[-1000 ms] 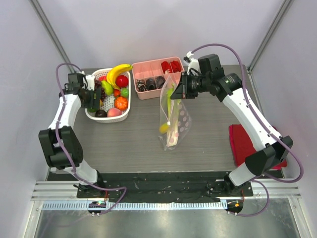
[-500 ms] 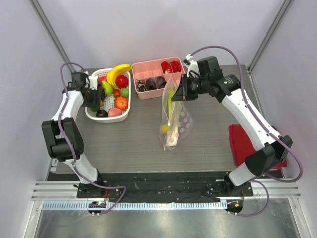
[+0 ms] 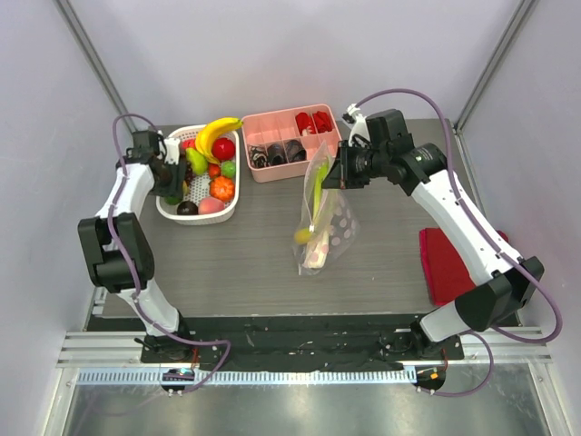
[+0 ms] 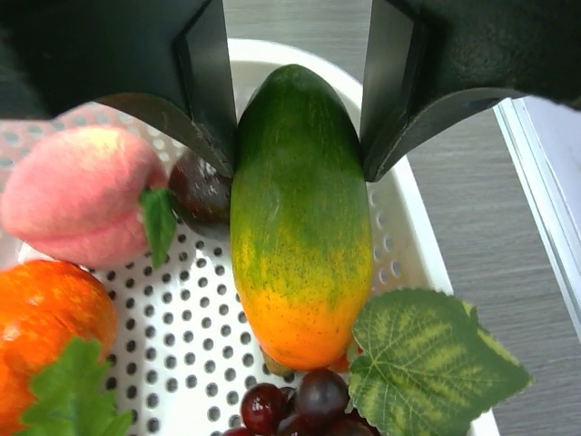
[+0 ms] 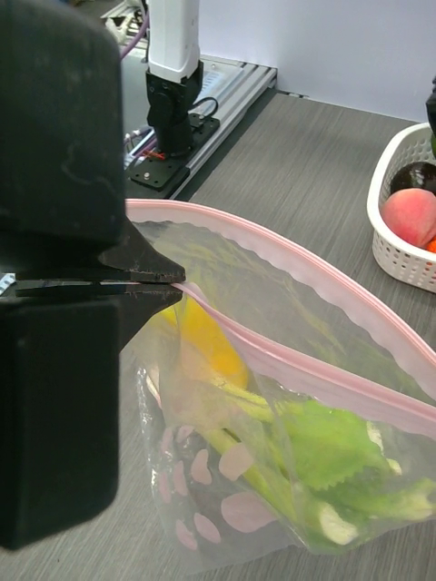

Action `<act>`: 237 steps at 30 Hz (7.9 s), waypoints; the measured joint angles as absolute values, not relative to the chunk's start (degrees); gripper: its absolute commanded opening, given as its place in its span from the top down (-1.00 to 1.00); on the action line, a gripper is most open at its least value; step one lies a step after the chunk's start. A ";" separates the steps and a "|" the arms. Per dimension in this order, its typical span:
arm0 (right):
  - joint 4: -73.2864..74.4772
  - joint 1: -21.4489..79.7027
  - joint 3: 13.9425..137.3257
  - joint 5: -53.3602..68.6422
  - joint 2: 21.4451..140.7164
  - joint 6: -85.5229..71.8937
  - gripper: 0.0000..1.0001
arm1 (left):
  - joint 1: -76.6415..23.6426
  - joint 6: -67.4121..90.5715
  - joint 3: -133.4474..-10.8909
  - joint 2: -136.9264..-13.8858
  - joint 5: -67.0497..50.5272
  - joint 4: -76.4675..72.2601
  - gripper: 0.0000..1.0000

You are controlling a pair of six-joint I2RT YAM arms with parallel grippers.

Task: Place the food in the zip-top bag and seal the zipper
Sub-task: Pick up the fake fruit from the bin, then place the fake fruit in the zipper food storage bag, then pick up the fake fruit from the bin, then place the fake fruit in the zipper food storage bag, then pick up the fake fruit from the bin.

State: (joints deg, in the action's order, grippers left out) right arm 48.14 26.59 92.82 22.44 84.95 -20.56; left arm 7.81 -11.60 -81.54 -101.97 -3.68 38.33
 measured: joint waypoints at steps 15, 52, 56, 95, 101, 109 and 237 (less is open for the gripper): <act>53.19 26.61 105.43 23.92 90.19 -16.86 0.98 | -8.54 -0.62 -100.55 -83.02 -20.73 47.44 0.68; 56.05 31.68 109.82 22.50 93.67 -11.97 0.98 | -26.83 30.09 -95.85 -86.67 -33.80 51.42 0.03; 55.88 31.64 109.82 24.03 93.47 -12.19 0.98 | -29.36 29.41 -99.29 -88.38 -30.94 52.05 -0.46; 49.84 31.51 100.03 11.29 89.82 -10.66 0.98 | 5.15 5.10 -95.35 -101.19 -10.09 41.80 -0.73; 48.84 30.94 101.32 9.23 93.47 -10.94 0.98 | 9.85 9.41 -104.64 -113.49 -9.47 41.50 -0.60; 48.07 30.46 103.94 7.73 94.78 -11.94 0.99 | 11.66 12.95 -109.01 -120.49 -9.65 38.94 -0.50; 45.15 25.28 95.48 21.85 85.76 -13.78 0.98 | 2.79 -4.64 -105.67 -127.22 0.86 32.08 0.13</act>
